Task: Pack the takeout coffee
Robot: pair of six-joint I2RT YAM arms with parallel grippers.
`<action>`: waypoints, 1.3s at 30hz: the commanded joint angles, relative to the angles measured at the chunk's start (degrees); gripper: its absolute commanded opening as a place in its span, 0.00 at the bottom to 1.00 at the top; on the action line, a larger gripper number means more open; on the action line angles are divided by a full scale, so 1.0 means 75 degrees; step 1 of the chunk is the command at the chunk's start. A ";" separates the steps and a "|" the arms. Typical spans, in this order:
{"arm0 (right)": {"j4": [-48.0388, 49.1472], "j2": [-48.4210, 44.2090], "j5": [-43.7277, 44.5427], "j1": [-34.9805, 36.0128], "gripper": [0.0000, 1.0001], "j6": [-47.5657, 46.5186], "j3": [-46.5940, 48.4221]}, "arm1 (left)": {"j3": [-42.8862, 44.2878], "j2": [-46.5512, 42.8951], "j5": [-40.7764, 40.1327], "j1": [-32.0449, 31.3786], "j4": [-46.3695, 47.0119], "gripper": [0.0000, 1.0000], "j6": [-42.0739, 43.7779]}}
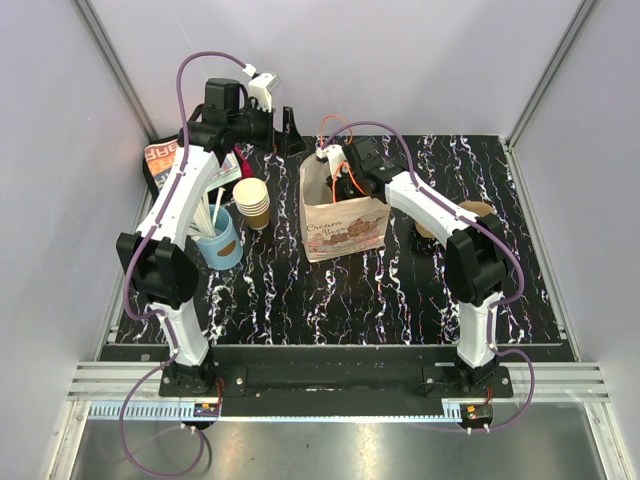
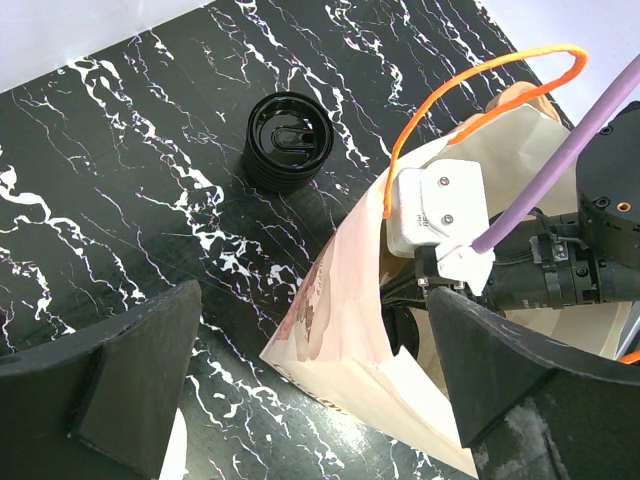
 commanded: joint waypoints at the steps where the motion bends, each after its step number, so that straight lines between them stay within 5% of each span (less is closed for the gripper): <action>1: -0.0449 0.0214 0.0113 0.0130 0.00 0.0061 0.0022 | 0.0110 -0.0363 0.0041 0.0022 0.0280 0.99 -0.0045; 19: -0.0414 0.0261 0.0230 0.0141 0.00 0.0096 0.0022 | 0.0075 -0.0386 0.0006 0.0033 0.0304 0.99 -0.0069; 39: -0.0519 0.0155 0.0300 0.0165 0.31 0.0014 0.0115 | 0.0064 -0.0410 0.0005 0.0022 0.0327 0.99 -0.0069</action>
